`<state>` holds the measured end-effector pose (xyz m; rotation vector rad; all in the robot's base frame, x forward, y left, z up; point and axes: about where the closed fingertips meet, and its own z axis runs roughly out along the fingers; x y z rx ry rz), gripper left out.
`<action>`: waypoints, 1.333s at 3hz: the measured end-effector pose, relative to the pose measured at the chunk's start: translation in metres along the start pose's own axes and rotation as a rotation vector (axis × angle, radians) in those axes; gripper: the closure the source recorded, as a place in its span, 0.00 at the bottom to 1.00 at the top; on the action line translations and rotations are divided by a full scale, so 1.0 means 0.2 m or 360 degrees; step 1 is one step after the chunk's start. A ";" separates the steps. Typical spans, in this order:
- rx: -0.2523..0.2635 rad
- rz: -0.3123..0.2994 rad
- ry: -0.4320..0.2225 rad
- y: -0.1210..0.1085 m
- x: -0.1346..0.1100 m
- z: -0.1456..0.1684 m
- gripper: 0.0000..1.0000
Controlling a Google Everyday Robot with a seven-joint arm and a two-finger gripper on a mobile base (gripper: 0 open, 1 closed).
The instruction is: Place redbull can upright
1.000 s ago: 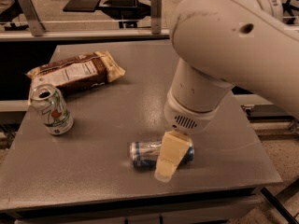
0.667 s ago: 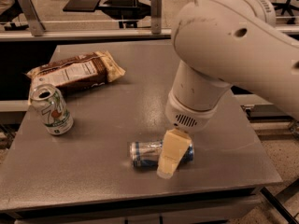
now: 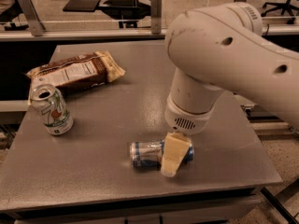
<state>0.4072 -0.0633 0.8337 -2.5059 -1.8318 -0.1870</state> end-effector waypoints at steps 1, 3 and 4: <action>0.0006 -0.0028 -0.0061 -0.01 0.01 -0.01 0.46; 0.0158 0.0101 -0.0155 -0.03 0.07 -0.09 0.99; 0.0237 0.0272 -0.0133 -0.03 0.14 -0.16 1.00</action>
Offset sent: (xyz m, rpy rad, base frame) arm -0.0102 0.0021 0.0039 -0.1108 0.1028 0.0207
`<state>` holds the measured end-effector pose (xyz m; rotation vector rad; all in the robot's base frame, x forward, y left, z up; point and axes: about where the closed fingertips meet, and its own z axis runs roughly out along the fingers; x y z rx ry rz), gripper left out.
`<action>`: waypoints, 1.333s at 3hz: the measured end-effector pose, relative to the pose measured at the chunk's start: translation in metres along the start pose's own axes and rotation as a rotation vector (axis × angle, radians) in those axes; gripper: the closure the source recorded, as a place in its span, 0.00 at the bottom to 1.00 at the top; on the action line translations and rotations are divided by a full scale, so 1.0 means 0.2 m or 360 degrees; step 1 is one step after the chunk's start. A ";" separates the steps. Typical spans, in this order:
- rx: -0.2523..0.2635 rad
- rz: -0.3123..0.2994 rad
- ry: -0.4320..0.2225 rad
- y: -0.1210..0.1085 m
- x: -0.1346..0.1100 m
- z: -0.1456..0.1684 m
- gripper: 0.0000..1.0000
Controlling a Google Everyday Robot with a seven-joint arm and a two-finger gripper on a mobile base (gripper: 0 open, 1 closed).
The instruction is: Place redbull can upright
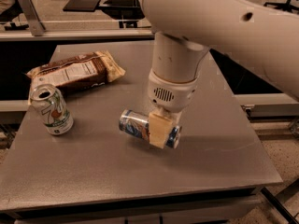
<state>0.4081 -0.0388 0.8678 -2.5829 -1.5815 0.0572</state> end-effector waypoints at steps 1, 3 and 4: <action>0.0126 0.0180 0.0088 -0.04 0.05 -0.09 1.00; 0.0283 0.0682 0.0176 -0.04 0.17 -0.25 1.00; 0.0312 0.0971 0.0150 0.00 0.20 -0.29 1.00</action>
Offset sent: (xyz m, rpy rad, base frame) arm -0.0028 0.0298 0.0706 0.1618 0.2106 -0.5785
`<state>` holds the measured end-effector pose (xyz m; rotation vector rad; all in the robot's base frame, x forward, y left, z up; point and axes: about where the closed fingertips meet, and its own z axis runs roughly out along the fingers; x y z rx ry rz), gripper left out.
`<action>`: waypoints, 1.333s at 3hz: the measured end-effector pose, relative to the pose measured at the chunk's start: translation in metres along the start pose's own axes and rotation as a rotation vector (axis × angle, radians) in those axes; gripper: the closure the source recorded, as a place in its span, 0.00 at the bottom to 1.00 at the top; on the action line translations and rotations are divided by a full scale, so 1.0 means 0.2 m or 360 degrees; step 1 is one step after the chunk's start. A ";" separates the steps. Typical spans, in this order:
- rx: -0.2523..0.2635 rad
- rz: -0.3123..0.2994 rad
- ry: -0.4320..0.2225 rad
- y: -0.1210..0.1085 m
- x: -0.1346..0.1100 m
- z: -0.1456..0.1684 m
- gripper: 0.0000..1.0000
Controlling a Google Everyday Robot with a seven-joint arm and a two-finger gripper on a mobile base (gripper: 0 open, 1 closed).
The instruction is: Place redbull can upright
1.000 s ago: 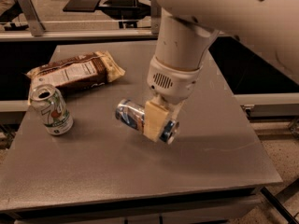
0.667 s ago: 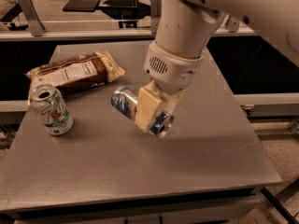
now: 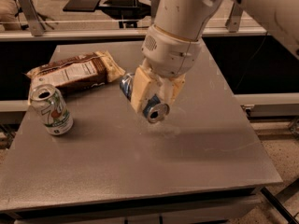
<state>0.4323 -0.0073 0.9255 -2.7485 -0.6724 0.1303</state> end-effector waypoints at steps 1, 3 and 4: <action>0.0046 0.0303 0.0042 0.03 0.01 -0.04 1.00; 0.0113 0.0573 0.0121 0.02 0.02 -0.08 1.00; 0.0114 0.0572 0.0123 0.02 0.03 -0.08 1.00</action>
Offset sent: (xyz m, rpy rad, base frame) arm -0.0123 -0.0273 0.0137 -0.0182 0.1765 -0.4860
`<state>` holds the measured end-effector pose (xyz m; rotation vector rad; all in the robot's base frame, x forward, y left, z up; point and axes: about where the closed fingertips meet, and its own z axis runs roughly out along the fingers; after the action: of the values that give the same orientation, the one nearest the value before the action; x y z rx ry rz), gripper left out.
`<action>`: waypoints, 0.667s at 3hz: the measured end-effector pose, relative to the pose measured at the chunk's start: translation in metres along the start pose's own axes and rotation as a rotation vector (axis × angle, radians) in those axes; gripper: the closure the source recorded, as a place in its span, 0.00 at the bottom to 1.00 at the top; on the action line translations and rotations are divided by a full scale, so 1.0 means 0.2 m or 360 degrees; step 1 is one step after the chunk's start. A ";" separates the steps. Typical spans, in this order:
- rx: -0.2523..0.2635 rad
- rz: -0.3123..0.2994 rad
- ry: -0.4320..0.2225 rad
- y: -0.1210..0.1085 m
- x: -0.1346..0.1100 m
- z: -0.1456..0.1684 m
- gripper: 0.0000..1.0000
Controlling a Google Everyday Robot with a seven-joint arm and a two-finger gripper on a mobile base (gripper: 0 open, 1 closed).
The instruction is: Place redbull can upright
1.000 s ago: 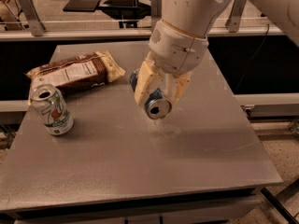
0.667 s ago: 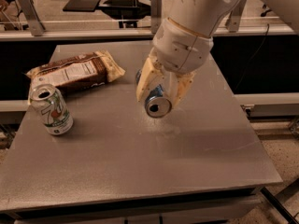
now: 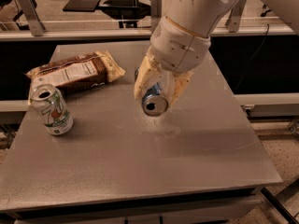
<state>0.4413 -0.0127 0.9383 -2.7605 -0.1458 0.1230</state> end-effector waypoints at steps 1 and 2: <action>0.0078 0.0060 -0.0054 0.02 0.03 0.00 1.00; 0.0190 0.0188 -0.0156 0.06 0.07 0.00 1.00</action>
Offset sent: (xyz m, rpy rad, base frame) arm 0.0133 -0.0328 -0.0077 0.1208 0.3280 -0.1234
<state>0.4570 -0.0227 0.9333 -2.6440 -0.0007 0.2890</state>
